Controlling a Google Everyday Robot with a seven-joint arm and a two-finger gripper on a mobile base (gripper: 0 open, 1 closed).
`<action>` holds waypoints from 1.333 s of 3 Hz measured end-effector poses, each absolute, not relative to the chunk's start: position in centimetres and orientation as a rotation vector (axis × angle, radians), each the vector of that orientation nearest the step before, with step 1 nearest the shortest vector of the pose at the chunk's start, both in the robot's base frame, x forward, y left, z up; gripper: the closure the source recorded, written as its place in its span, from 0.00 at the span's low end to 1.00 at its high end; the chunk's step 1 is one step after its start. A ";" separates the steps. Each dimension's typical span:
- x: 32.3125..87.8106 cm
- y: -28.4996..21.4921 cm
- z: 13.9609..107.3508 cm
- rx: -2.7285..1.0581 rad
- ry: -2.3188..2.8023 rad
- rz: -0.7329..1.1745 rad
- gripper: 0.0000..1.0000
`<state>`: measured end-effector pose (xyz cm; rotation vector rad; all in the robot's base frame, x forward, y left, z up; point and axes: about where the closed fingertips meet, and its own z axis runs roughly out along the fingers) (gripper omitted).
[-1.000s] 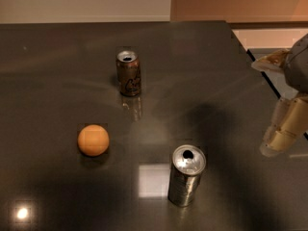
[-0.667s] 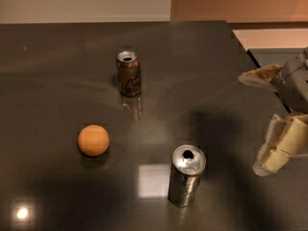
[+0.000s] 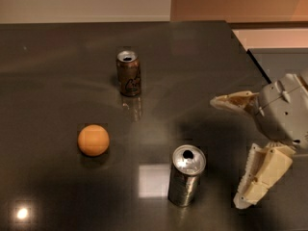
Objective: Knock redbull can over
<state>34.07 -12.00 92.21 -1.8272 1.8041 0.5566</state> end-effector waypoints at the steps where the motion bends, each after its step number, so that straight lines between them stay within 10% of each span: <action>1: 33.2 -10.2 91.4 -1.829 1.738 0.637 0.00; 3: 31.9 -7.1 90.8 -1.828 1.635 0.735 0.00; 4: 31.2 -6.2 90.4 -1.837 1.617 0.764 0.18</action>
Offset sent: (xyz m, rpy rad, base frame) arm -0.0209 0.0539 -0.0176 0.1941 0.0253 0.1235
